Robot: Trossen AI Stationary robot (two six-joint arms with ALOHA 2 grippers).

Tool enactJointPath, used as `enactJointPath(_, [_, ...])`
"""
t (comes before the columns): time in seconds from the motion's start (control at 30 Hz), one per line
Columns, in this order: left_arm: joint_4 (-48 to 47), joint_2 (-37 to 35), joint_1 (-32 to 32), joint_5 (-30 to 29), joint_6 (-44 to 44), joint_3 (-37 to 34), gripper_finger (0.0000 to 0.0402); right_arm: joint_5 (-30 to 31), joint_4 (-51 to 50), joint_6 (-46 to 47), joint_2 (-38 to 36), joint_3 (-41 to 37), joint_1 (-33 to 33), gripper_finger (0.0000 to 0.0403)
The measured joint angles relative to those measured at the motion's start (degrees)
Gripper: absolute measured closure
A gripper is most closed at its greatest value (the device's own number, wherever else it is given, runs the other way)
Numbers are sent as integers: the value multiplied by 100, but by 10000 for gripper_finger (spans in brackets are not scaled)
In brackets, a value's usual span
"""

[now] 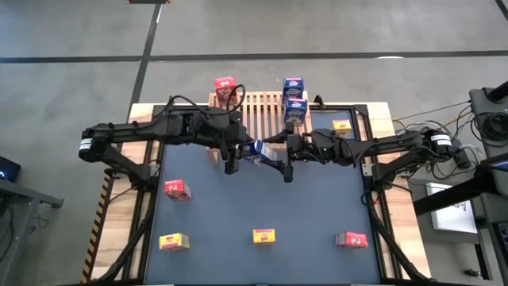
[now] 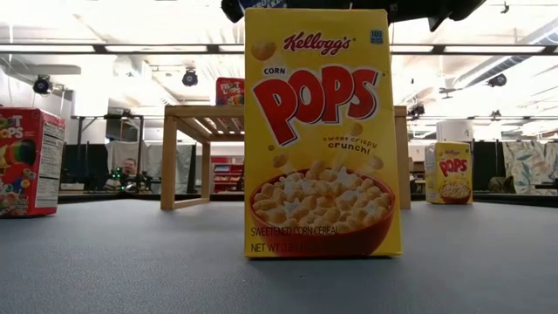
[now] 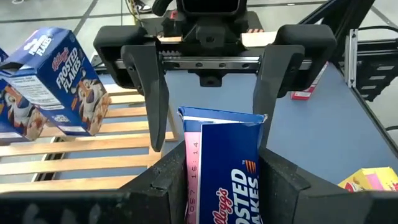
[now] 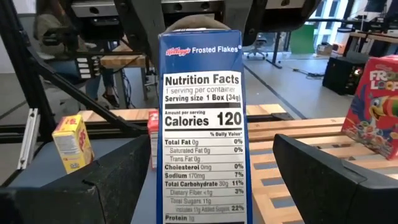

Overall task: Stack cereal on shelf
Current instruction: Put the blue cereal box on the shelf aligned with the blue cereal boxes

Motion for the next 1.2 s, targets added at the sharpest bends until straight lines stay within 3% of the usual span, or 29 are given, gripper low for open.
enactJointPath(0.2, [39,-2,-23,3,79,0,272,2,-52,0,0,0,0,89])
enactJointPath(0.6, [43,-2,-20,-7,90,0,272,-5,-114,-17,-2,0,0,230])
enactJointPath(0.8, [44,-2,-23,-3,5,0,267,-4,-123,-17,-4,0,0,263])
enactJointPath(0.93, [43,-5,-27,2,2,0,236,-2,-124,-31,-4,0,0,262])
enactJointPath(1.2, [-204,-196,-31,10,71,20,140,24,-133,-180,-21,0,-4,261])
